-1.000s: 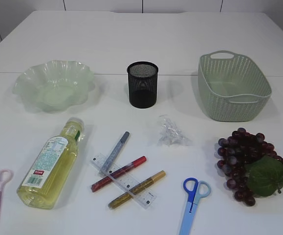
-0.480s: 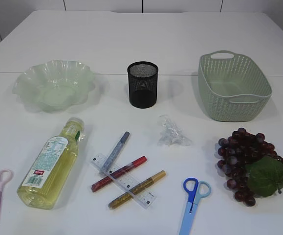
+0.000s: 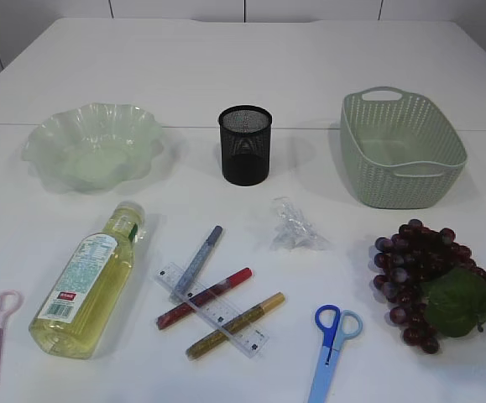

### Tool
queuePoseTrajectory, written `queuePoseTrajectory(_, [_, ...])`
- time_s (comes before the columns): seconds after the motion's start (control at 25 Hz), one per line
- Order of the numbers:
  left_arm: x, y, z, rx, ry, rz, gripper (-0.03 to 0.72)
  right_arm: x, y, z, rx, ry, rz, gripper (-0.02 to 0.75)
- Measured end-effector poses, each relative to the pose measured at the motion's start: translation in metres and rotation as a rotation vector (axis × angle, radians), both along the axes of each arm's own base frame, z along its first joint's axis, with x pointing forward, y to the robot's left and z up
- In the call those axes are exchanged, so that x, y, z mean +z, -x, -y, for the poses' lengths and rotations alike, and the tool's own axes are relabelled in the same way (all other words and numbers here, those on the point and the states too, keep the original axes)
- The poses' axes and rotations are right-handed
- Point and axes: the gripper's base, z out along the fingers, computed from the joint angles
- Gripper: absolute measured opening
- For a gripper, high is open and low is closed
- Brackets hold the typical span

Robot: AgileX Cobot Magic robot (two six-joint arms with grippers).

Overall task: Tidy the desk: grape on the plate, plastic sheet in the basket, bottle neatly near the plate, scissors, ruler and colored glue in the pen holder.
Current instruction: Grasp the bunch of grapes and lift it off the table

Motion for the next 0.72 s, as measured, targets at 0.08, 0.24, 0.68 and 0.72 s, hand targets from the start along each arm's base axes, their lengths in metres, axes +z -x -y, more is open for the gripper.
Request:
queuePoseTrajectory(0.08, [0.0,0.0,0.0,0.0,0.0,0.0,0.488,0.002,-0.021,-0.003,0.001,0.017,-0.014,0.485])
queuePoseTrajectory(0.24, [0.0,0.0,0.001,-0.008,0.017,-0.002,0.488,-0.004,-0.062,-0.006,0.004,0.088,-0.075,0.485])
queuePoseTrajectory(0.68, [-0.001,0.003,0.005,-0.033,0.046,-0.038,0.489,-0.051,-0.14,-0.018,-0.007,0.137,-0.218,0.592])
queuePoseTrajectory(0.72, [-0.001,0.003,0.005,-0.033,0.046,-0.038,0.489,-0.056,-0.145,-0.018,-0.003,0.152,-0.231,0.597])
